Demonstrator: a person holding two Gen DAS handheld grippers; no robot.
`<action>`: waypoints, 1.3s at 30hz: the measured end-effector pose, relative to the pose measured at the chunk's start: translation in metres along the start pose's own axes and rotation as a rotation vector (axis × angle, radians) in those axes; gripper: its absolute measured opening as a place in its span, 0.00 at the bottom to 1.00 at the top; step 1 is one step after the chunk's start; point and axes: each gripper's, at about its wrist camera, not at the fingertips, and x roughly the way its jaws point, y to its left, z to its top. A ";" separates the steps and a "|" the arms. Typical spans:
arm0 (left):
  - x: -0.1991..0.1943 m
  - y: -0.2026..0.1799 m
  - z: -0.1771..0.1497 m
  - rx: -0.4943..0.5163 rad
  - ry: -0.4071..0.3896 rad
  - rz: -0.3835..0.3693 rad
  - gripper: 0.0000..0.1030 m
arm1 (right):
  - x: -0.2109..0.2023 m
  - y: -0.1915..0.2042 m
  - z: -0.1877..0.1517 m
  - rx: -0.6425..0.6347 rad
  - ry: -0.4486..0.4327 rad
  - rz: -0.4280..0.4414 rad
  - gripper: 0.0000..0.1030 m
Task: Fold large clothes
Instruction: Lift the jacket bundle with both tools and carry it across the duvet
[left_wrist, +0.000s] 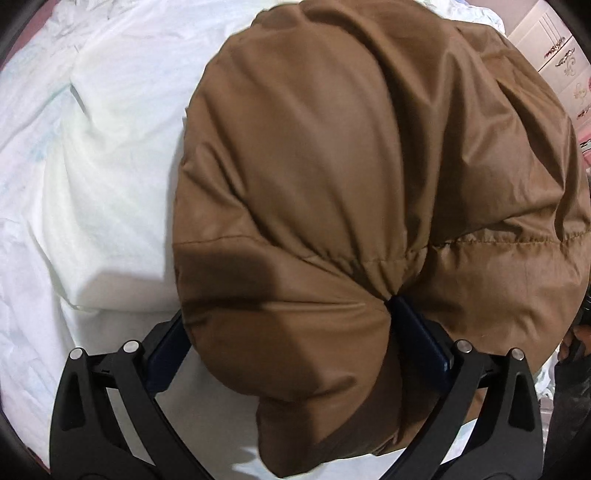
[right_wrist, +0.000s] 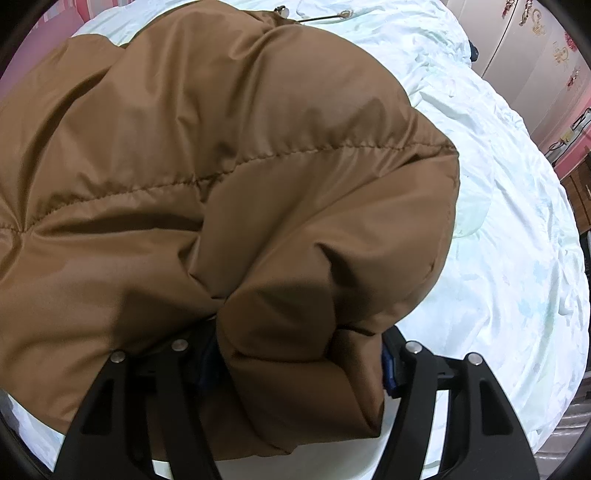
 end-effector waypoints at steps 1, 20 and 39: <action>-0.003 -0.002 -0.001 0.003 -0.008 -0.005 0.89 | 0.000 -0.002 0.000 0.003 0.001 0.009 0.64; -0.042 -0.022 0.026 0.003 -0.069 0.013 0.32 | -0.117 -0.013 0.014 -0.092 -0.365 0.038 0.23; -0.026 -0.168 -0.016 0.199 -0.151 -0.187 0.43 | -0.043 -0.240 -0.074 0.292 -0.224 -0.005 0.34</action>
